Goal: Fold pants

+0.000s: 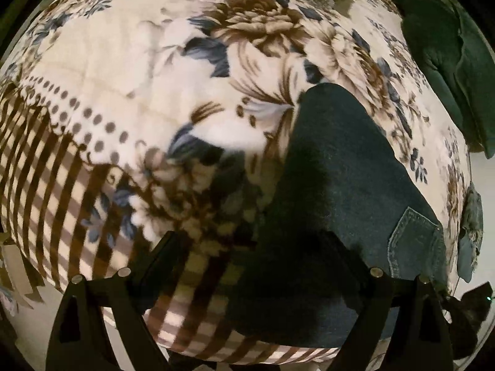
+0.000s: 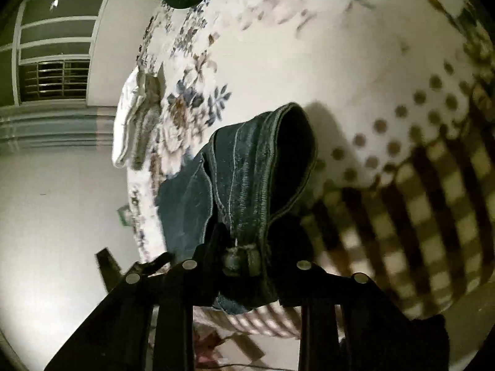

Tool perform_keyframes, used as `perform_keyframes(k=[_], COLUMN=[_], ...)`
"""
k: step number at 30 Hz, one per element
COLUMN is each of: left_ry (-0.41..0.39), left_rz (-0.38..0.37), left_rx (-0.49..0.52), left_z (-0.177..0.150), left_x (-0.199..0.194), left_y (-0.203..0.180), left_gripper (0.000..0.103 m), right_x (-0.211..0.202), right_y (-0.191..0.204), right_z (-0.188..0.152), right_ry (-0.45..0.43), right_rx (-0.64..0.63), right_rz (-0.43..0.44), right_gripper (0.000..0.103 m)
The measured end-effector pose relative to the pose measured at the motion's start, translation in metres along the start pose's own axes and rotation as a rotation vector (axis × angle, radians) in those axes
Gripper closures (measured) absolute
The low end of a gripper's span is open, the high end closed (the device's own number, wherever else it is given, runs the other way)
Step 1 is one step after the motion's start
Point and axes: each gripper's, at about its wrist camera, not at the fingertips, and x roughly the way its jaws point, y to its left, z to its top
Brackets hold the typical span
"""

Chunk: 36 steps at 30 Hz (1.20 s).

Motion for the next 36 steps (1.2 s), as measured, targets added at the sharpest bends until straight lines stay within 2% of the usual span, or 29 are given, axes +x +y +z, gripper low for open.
perform_keyframes(k=[1, 2, 4, 5, 6, 8, 10, 12, 14, 17, 19, 21, 24, 31, 34, 35, 36], left_ry=[0.001, 0.002, 0.007, 0.011, 0.014, 0.017, 0.021, 0.022, 0.032, 0.065, 0.081, 0.091, 0.095, 0.106, 0.111, 0.112, 0.113], left_rz=[-0.001, -0.005, -0.010, -0.012, -0.022, -0.045, -0.092, -0.130, -0.168, -0.221, -0.244, -0.267, -0.283, -0.306, -0.309, -0.311, -0.312], left_rx=[0.002, 0.004, 0.012, 0.018, 0.024, 0.032, 0.044, 0.066, 0.080, 0.075, 0.073, 0.069, 0.075, 0.086, 0.098, 0.101, 0.101], left_z=[0.000, 0.000, 0.001, 0.001, 0.001, 0.001, 0.001, 0.000, 0.000, 0.000, 0.003, 0.008, 0.011, 0.011, 0.011, 0.011, 0.011], left_x=[0.000, 0.000, 0.002, 0.003, 0.004, 0.006, 0.009, 0.014, 0.021, 0.035, 0.045, 0.052, 0.054, 0.054, 0.056, 0.056, 0.056], left_y=[0.000, -0.001, -0.001, -0.002, -0.002, -0.002, -0.004, -0.007, -0.011, -0.014, -0.015, -0.014, -0.013, -0.009, -0.008, -0.008, -0.008], left_gripper=[0.011, 0.011, 0.011, 0.011, 0.011, 0.011, 0.011, 0.011, 0.011, 0.011, 0.007, 0.003, 0.002, 0.002, 0.002, 0.001, 0.001], right_x=[0.006, 0.012, 0.022, 0.026, 0.024, 0.016, 0.008, 0.009, 0.019, 0.039, 0.048, 0.055, 0.056, 0.027, 0.033, 0.047, 0.057], right_y=[-0.003, -0.004, -0.027, -0.037, -0.046, -0.059, -0.065, -0.070, -0.071, -0.067, -0.061, -0.056, -0.046, -0.019, -0.024, -0.037, -0.045], right_z=[0.003, 0.004, 0.000, -0.001, 0.000, -0.003, -0.011, -0.023, -0.034, -0.042, -0.040, -0.034, -0.027, -0.033, -0.031, -0.029, -0.028], right_ry=[0.008, 0.015, 0.049, 0.075, 0.083, 0.077, 0.067, 0.079, 0.120, 0.155, 0.138, 0.109, 0.067, 0.016, 0.058, 0.090, 0.111], right_rx=[-0.011, -0.047, -0.037, 0.014, 0.066, 0.150, 0.185, 0.202, 0.190, 0.164, 0.153, 0.160, 0.164, 0.086, 0.085, 0.112, 0.134], right_rz=[-0.025, -0.092, -0.108, -0.093, -0.063, 0.054, 0.121, 0.209, 0.227, 0.201, 0.204, 0.217, 0.220, 0.257, 0.186, 0.138, 0.130], right_gripper=[0.075, 0.075, 0.073, 0.070, 0.058, 0.051, 0.028, 0.020, 0.017, 0.015, 0.004, 0.001, 0.000, 0.000, 0.000, 0.000, 0.001])
